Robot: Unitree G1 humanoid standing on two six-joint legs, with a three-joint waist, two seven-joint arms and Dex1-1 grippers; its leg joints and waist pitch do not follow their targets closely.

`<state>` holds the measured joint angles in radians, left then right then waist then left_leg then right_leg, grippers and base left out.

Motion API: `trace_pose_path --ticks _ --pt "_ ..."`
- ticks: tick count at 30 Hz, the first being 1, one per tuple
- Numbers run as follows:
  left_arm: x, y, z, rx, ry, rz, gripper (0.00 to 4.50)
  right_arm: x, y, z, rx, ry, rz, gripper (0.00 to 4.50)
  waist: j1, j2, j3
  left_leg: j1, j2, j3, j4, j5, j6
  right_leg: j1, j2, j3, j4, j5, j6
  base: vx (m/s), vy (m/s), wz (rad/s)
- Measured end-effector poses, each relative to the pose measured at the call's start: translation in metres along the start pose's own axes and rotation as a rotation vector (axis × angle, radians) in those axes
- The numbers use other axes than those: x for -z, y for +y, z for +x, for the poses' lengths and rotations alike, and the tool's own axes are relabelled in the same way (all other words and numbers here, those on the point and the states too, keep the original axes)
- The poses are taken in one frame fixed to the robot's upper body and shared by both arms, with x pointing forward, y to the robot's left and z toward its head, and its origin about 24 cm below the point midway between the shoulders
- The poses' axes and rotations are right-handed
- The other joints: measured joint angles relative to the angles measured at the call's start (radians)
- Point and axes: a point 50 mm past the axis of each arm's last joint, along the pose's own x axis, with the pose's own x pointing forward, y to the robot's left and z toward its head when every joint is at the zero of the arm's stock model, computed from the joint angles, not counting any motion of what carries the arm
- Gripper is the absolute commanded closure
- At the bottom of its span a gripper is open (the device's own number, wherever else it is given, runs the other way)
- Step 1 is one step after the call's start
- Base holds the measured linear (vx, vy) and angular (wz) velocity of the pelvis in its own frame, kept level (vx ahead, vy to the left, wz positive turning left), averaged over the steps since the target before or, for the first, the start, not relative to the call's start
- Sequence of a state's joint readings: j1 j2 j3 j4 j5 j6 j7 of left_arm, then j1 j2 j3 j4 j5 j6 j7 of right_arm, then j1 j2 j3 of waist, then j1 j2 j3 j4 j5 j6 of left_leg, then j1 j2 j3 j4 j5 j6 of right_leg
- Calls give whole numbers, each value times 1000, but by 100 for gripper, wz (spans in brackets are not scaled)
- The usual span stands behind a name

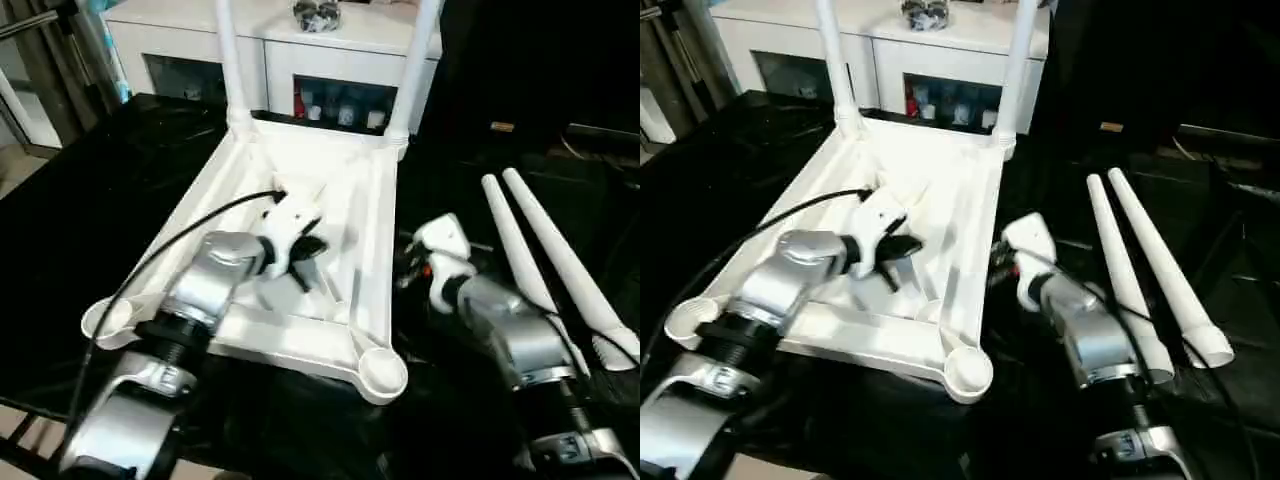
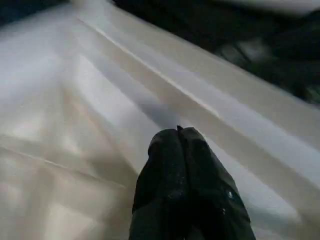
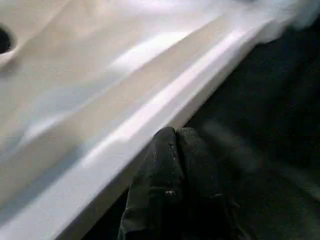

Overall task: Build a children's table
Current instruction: Rotate table base

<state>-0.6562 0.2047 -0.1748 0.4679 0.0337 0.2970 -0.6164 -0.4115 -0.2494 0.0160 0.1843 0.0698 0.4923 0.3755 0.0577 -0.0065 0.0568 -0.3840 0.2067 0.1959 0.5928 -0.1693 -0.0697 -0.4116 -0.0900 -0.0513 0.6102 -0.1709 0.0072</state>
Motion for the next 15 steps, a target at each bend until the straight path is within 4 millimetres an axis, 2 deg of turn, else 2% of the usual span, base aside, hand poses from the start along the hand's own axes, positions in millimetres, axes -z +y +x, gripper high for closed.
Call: trace_pose_path --ticks 3,5,9,11,12,14,15 --pt "-4 1 -11 -84 -109 -31 450 -17 -12 -13 58 -64 -8 444 1 5 -2 0 0 0 0 0 0 0 0 0 0 -1 1 0 0 0" --pt "-7 -3 -19 -78 -167 -57 450 -21 -12 -18 44 -69 -29 444 0 6 -2 0 0 0 -1 0 0 0 0 0 0 -1 1 0 0 0" --pt "-8 -9 -45 -27 -233 -77 450 -14 -3 -28 -62 -33 -96 444 -3 4 -1 0 1 0 -1 0 0 -1 1 0 0 -2 2 0 0 0" --pt "0 -8 -65 13 -187 -34 450 -12 0 -30 -105 -20 -122 444 -10 3 -2 1 1 0 -1 0 0 -1 1 1 1 -3 3 0 0 0" --pt "11 -9 -78 50 -136 -19 450 -9 -1 -32 -114 -6 -123 444 -11 2 -2 1 0 0 -2 0 0 -1 1 1 1 -5 6 0 0 0" --pt "27 -15 -88 92 -83 -51 450 -5 -4 -32 -101 19 -105 444 -11 2 -2 0 0 0 -1 0 0 -3 1 2 1 -6 8 0 0 0" --pt "32 -18 -89 104 -72 -78 450 -3 -5 -30 -90 35 -86 444 -6 1 -1 0 -1 0 -1 0 0 -3 1 4 1 -6 8 0 0 0"
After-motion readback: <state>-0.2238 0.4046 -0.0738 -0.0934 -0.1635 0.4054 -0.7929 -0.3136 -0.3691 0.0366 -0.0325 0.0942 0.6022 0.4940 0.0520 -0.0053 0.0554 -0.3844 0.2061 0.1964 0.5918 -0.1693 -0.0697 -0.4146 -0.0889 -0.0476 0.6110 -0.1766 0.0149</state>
